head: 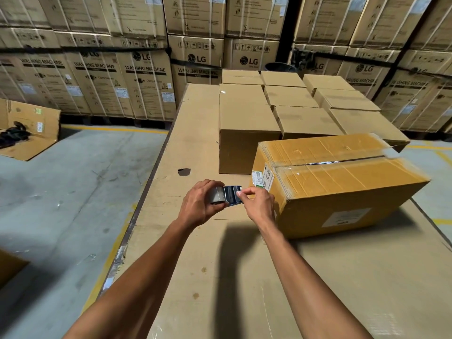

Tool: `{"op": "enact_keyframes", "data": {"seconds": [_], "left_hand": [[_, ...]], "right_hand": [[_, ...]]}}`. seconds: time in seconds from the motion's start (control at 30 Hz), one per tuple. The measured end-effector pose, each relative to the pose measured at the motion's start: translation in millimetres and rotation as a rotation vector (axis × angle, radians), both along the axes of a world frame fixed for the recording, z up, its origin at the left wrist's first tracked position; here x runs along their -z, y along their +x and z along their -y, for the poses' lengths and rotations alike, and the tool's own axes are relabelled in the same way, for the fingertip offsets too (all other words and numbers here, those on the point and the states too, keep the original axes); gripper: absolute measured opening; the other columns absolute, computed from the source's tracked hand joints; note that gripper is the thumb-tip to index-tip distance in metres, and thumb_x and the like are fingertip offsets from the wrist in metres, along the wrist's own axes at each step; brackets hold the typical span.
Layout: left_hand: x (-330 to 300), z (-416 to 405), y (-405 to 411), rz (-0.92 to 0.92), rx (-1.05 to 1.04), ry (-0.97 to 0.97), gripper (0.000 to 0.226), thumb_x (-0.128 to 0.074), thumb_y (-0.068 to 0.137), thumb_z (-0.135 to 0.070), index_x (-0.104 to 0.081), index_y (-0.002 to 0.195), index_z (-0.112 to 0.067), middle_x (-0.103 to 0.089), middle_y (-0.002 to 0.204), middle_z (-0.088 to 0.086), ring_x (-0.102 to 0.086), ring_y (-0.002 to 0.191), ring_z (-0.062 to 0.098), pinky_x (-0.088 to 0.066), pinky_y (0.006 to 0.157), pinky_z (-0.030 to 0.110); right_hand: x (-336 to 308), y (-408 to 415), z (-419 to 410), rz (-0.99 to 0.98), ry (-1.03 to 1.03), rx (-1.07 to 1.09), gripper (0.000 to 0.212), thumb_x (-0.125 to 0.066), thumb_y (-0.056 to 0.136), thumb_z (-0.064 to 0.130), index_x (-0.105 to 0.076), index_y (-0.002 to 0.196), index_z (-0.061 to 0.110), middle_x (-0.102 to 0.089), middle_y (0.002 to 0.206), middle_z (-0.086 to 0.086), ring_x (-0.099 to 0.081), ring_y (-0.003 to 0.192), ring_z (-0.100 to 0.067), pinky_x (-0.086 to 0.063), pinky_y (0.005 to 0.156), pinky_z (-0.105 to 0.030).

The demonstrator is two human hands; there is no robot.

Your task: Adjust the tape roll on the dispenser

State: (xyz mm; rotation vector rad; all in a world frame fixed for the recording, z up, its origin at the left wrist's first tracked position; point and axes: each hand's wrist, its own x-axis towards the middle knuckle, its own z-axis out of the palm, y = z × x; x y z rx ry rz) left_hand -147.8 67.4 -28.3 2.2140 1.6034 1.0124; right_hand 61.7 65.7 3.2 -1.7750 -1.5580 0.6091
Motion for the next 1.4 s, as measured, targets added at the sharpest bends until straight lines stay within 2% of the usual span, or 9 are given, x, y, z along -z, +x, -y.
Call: {"op": "enact_keyframes", "data": {"seconds": [0.13, 0.27, 0.43, 0.6, 0.7, 0.77, 0.93, 1.2, 1.4], "left_hand": [[0, -1, 0, -0.001, 0.003, 0.005, 0.058, -0.088, 0.085, -0.053, -0.065, 0.134, -0.031, -0.071, 0.123, -0.007, -0.062, 0.104, 0.019, -0.061, 0.082, 0.042], [2, 0, -1, 0.002, 0.002, 0.005, 0.058, -0.089, 0.085, -0.052, -0.066, 0.134, -0.029, -0.071, 0.122, -0.006, -0.062, 0.103, 0.018, -0.060, 0.082, 0.042], [3, 1, -3, -0.002, 0.000, -0.006, 0.058, -0.089, 0.086, -0.052, -0.065, 0.134, -0.030, -0.071, 0.121, -0.006, -0.061, 0.103, 0.017, -0.061, 0.081, 0.043], [4, 1, -5, 0.003, -0.010, -0.012, 0.059, -0.089, 0.085, -0.053, -0.065, 0.134, -0.031, -0.070, 0.122, -0.007, -0.061, 0.104, 0.017, -0.061, 0.082, 0.043], [4, 1, -7, 0.004, -0.006, -0.005, 0.059, -0.089, 0.085, -0.054, -0.066, 0.134, -0.031, -0.071, 0.122, -0.008, -0.062, 0.103, 0.017, -0.061, 0.082, 0.043], [4, 1, -7, 0.003, -0.008, 0.003, 0.058, -0.089, 0.085, -0.055, -0.067, 0.134, -0.030, -0.071, 0.122, -0.008, -0.062, 0.103, 0.017, -0.060, 0.082, 0.042], [2, 2, -5, -0.005, 0.000, 0.001, 0.060, -0.086, 0.086, -0.061, -0.066, 0.133, -0.031, -0.071, 0.123, -0.008, -0.063, 0.103, 0.018, -0.060, 0.079, 0.040], [6, 3, -6, -0.010, -0.005, -0.010, 0.060, -0.087, 0.085, -0.056, -0.064, 0.135, -0.034, -0.069, 0.124, -0.008, -0.061, 0.106, 0.018, -0.061, 0.081, 0.043], [9, 1, -6, -0.017, -0.011, -0.006, 0.060, -0.089, 0.085, -0.054, -0.063, 0.136, -0.033, -0.069, 0.124, -0.008, -0.061, 0.105, 0.019, -0.061, 0.081, 0.044]], "right_hand": [[3, -2, -5, -0.026, -0.038, -0.034, 0.033, -0.081, 0.090, 0.045, -0.078, 0.110, 0.019, -0.076, 0.110, 0.004, -0.054, 0.102, -0.013, -0.038, 0.082, -0.026], [7, -4, -9, -0.026, -0.038, -0.049, 0.022, -0.082, 0.090, 0.038, -0.077, 0.103, 0.020, -0.077, 0.106, 0.003, -0.065, 0.105, -0.020, -0.042, 0.085, -0.028], [8, -6, -7, -0.027, -0.047, -0.073, 0.016, -0.080, 0.092, 0.032, -0.073, 0.103, 0.022, -0.075, 0.102, 0.005, -0.067, 0.102, -0.019, -0.046, 0.087, -0.029], [4, -6, -2, 0.018, -0.032, -0.126, 0.011, -0.071, 0.099, 0.022, -0.067, 0.109, 0.024, -0.072, 0.110, 0.004, -0.066, 0.105, -0.017, -0.034, 0.071, -0.011], [4, -7, 0, 0.068, 0.018, -0.159, 0.012, -0.070, 0.099, 0.029, -0.067, 0.110, 0.029, -0.062, 0.115, 0.002, -0.063, 0.108, -0.023, -0.047, 0.077, -0.028], [4, -9, 1, 0.110, 0.048, -0.172, 0.015, -0.073, 0.096, 0.038, -0.070, 0.108, 0.029, -0.056, 0.119, 0.003, -0.059, 0.110, -0.020, -0.049, 0.080, -0.031], [3, -15, 2, 0.199, 0.067, -0.177, 0.027, -0.080, 0.089, 0.044, -0.077, 0.107, 0.024, -0.056, 0.131, 0.004, -0.054, 0.121, -0.017, -0.049, 0.084, -0.030], [1, -15, -2, 0.094, 0.032, -0.152, 0.010, -0.085, 0.087, 0.030, -0.082, 0.091, 0.021, -0.062, 0.129, 0.002, -0.058, 0.122, -0.019, -0.044, 0.091, -0.028], [5, -14, -3, 0.081, 0.031, -0.148, 0.006, -0.082, 0.090, 0.028, -0.079, 0.094, 0.025, -0.063, 0.123, 0.000, -0.060, 0.117, -0.019, -0.045, 0.090, -0.027]]}}
